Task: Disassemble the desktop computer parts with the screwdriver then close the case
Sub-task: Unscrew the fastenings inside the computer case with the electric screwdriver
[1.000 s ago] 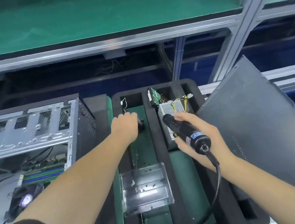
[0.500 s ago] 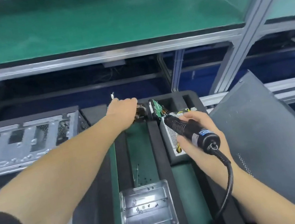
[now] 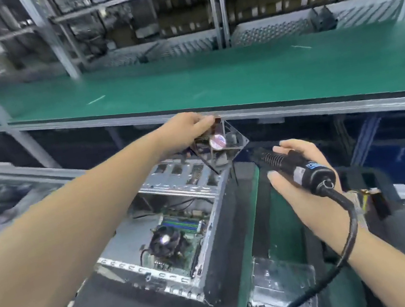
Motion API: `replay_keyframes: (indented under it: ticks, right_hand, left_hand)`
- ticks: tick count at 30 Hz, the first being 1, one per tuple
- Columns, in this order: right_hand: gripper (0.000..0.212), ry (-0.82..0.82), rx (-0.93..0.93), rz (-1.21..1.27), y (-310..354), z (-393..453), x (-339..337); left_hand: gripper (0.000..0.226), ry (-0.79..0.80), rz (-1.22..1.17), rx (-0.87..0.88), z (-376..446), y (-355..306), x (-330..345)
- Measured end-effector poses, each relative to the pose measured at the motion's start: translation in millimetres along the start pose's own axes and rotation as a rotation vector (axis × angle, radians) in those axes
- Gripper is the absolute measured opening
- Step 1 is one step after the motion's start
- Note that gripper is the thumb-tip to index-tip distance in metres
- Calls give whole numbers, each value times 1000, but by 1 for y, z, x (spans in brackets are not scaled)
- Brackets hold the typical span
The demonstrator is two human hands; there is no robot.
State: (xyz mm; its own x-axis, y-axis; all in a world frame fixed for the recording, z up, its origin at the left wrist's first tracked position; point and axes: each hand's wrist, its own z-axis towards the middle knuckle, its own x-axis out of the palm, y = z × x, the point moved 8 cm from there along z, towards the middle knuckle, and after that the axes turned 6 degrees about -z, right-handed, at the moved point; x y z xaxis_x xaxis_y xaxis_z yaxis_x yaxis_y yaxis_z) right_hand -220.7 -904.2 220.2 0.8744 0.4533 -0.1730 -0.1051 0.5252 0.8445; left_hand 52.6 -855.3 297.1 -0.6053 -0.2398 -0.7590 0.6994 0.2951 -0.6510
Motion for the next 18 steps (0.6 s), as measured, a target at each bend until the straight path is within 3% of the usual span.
replay_keyframes:
  ticks: [4, 10, 18]
  right_hand:
    - [53, 93, -17, 95, 20, -12, 49]
    - [54, 152, 16, 74, 36, -36, 109]
    - [52, 97, 130, -19, 45, -89, 192]
  left_hand:
    - [44, -42, -37, -122, -51, 54, -28]
    - [22, 19, 50, -145, -108, 120, -61]
    - [18, 408, 467, 14, -151, 215, -12]
